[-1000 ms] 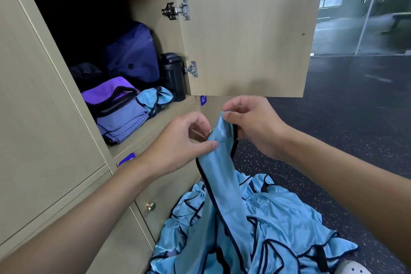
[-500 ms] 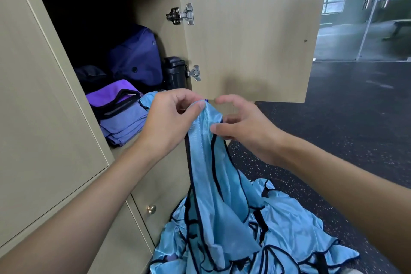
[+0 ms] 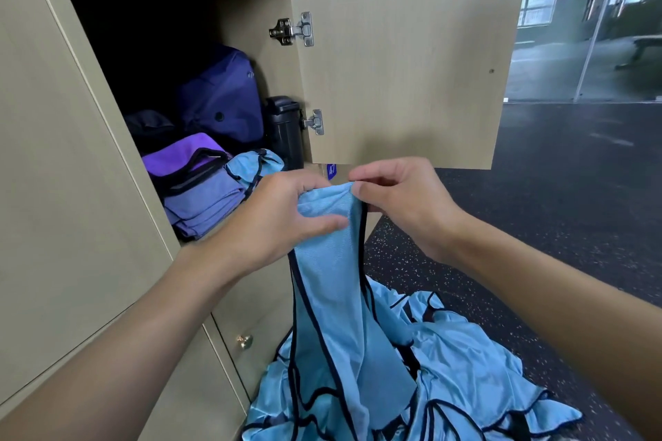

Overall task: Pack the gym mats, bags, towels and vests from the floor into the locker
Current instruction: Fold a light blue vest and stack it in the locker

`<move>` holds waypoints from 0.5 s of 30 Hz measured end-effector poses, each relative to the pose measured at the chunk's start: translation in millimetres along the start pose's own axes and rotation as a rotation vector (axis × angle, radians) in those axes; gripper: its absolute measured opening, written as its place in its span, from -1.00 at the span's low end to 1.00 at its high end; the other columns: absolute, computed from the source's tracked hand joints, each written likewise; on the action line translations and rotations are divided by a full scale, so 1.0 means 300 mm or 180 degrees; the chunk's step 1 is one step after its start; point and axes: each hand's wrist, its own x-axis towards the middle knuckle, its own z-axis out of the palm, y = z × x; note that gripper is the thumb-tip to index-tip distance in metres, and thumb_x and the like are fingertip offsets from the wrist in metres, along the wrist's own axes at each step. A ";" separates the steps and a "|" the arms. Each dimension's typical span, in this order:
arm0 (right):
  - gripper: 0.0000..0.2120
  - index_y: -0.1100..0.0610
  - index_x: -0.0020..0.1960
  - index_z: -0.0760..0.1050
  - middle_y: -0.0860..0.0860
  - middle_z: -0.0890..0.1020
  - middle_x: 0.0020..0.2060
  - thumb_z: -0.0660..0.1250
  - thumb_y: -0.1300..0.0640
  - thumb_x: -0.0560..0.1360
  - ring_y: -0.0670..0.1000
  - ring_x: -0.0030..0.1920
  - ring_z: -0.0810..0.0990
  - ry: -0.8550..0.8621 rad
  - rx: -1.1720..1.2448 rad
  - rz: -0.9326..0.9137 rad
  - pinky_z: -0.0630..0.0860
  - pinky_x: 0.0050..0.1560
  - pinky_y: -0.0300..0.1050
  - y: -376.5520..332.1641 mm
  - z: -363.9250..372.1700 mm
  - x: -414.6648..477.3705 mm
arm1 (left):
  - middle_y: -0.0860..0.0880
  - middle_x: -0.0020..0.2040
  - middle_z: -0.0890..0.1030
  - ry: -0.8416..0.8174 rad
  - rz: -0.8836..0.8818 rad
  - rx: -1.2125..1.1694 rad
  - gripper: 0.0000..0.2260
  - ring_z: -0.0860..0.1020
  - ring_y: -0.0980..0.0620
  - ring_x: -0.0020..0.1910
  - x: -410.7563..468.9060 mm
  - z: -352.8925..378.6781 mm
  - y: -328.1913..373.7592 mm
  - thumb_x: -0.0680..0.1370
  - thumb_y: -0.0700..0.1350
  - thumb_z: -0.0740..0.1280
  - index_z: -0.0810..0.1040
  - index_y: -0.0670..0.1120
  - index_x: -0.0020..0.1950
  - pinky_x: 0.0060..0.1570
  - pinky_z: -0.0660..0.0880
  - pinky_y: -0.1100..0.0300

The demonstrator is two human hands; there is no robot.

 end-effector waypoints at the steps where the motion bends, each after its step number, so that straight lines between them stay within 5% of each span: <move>1: -0.86 0.14 0.04 0.64 0.11 0.70 -0.06 0.43 0.30 0.51 -0.03 -0.10 0.64 -0.0042 -0.0050 -0.0013 0.60 0.08 -0.12 -0.002 -0.004 -0.001 | -0.10 -0.20 0.64 0.0026 0.0017 0.0109 -0.86 0.54 -0.02 -0.28 0.001 -0.003 -0.001 0.47 -0.05 0.52 0.67 -0.07 -0.07 -0.26 0.44 0.11; 4: -0.76 0.15 0.13 0.62 0.02 0.66 -0.09 0.46 0.32 0.48 -0.16 -0.19 0.59 -0.0204 -0.0231 -0.0062 0.56 -0.11 -0.31 0.002 -0.005 -0.003 | -0.10 -0.35 0.53 0.0158 0.0036 0.0054 -0.88 0.37 0.13 -0.44 0.006 -0.019 0.000 0.52 -0.13 0.47 0.66 -0.14 -0.17 -0.44 0.27 0.30; 8: -0.91 0.15 -0.09 0.63 0.02 0.42 -0.34 0.37 0.26 0.55 -0.19 -0.48 0.30 -0.0279 -0.0561 -0.0240 0.27 -0.46 -0.36 -0.003 -0.001 -0.015 | -0.06 -0.36 0.51 0.0171 0.0115 0.0096 -0.82 0.35 0.13 -0.40 0.007 -0.050 -0.003 0.57 -0.13 0.41 0.61 0.04 -0.23 -0.37 0.30 0.27; 11: -0.85 0.20 -0.10 0.54 0.11 0.48 -0.33 0.27 0.20 0.61 -0.13 -0.39 0.36 -0.0329 -0.0679 -0.0293 0.36 -0.37 -0.23 0.001 0.012 -0.021 | 0.14 -0.29 0.58 0.0171 0.0128 0.0398 -0.77 0.47 0.12 -0.29 0.006 -0.064 -0.015 0.62 -0.07 0.35 0.55 0.19 -0.22 -0.28 0.38 0.21; 15: -0.88 0.23 -0.08 0.52 0.36 0.62 -0.13 0.30 0.19 0.60 0.05 -0.23 0.48 -0.0308 -0.0507 -0.0396 0.49 -0.14 0.14 0.001 0.035 -0.025 | 0.14 -0.04 0.66 0.0204 0.0078 0.0258 -0.88 0.60 0.19 -0.06 0.003 -0.044 -0.001 0.58 -0.05 0.39 0.61 0.02 0.11 -0.04 0.51 0.27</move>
